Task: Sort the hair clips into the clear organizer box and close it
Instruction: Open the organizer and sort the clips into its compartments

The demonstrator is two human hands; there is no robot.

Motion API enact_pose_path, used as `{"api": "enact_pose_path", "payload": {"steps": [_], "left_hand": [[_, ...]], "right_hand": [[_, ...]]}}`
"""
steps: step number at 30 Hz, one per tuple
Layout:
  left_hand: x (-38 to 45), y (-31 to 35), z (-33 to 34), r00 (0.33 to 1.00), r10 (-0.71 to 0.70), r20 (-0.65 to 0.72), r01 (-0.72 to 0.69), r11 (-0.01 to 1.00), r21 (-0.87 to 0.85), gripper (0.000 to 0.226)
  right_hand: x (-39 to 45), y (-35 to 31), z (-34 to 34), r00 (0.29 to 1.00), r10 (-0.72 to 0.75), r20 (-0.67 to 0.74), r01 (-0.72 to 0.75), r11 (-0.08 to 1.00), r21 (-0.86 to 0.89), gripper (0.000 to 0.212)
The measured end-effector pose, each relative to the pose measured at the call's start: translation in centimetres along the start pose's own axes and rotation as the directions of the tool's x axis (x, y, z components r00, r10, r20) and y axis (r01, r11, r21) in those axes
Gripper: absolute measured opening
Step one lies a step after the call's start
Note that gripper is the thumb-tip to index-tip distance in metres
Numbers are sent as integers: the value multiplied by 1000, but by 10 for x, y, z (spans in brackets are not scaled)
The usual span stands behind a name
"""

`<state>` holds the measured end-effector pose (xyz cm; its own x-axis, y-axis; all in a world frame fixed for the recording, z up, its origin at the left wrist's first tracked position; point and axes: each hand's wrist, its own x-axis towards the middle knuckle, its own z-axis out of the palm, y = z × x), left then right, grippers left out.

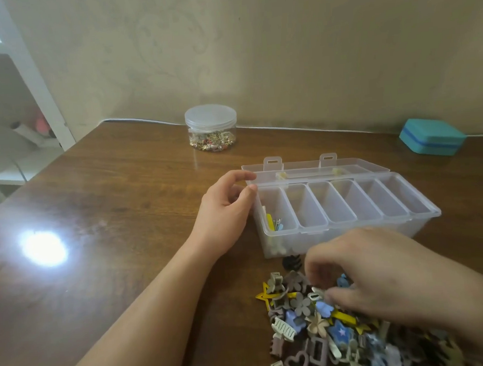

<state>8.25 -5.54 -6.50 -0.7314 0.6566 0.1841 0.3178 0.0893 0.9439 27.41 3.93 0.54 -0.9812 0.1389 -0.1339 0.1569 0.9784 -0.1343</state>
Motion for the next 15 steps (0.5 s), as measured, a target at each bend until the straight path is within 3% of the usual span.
{"api": "enact_pose_path", "payload": {"steps": [5,8,10,12,15], "left_hand": [[0,-1,0,1000,-1,5,1,1000,6,22],[0,0,0,1000,-3,1,3,1000,6,22],[0,0,0,1000,-2,1,2,1000,3,21],[0,1,0,1000,-2,6,2,1000,4,21],[0,1,0,1000,2,5,-2,1000,8,22]], "right_hand": [[-2,5,-2,998,-29,-64,31,999,35,14],[-3,7,-13,983,-35,-183,88,954,288,17],[1,6,-14,913,30,-407,183,861,474,19],[11,6,-8,803,141,-579,235,817,526,20],[30,6,5,726,249,-641,210,807,552,20]]}}
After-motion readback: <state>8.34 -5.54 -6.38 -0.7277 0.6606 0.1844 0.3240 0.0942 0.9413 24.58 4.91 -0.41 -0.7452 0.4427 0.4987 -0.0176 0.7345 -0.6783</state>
